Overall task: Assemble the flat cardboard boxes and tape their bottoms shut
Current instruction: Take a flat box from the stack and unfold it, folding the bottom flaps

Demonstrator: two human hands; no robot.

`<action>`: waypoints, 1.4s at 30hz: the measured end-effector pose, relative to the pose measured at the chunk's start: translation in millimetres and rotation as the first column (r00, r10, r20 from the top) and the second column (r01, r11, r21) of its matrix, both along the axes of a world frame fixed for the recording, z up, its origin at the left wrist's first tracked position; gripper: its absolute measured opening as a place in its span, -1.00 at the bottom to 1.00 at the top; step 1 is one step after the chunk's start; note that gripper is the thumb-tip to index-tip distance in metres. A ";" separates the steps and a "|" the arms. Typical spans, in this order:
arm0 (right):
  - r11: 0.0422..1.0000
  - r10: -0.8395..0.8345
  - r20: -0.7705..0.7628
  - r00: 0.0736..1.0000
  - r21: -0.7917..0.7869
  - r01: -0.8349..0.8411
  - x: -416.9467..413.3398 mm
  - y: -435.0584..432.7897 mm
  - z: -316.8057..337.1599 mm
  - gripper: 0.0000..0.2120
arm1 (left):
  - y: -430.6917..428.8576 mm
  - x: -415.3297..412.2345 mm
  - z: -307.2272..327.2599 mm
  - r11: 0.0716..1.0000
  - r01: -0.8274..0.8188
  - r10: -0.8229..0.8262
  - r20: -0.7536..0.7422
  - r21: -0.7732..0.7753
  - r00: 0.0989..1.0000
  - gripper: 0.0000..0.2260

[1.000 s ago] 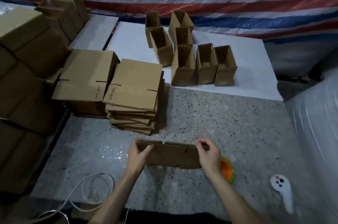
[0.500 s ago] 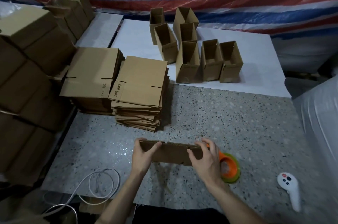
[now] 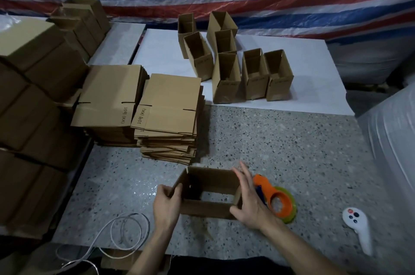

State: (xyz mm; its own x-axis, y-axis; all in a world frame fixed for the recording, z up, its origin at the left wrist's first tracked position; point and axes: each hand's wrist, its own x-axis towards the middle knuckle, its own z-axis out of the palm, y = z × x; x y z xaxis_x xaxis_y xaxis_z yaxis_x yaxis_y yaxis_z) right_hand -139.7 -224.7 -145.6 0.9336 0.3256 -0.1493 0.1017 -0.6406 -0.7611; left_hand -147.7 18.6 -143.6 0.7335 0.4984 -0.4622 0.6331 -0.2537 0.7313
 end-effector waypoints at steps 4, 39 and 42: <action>0.990 -0.081 -0.025 0.996 0.114 0.083 -7.6 0.6 -5.2 -0.15 | 0.1 -9.7 0.4 0.995 0.091 -0.095 -0.155 -0.035 0.983 -0.72; 0.839 -0.403 -0.577 0.711 0.077 0.538 -4.2 -26.7 6.4 -0.91 | -48.5 14.4 21.0 0.949 0.160 -0.194 -0.104 -0.273 0.975 -0.64; 0.714 -0.408 -0.662 0.628 0.197 0.672 -8.7 -31.8 3.5 -0.65 | -45.0 20.6 22.6 0.928 0.174 -0.223 -0.117 -0.329 0.968 -0.68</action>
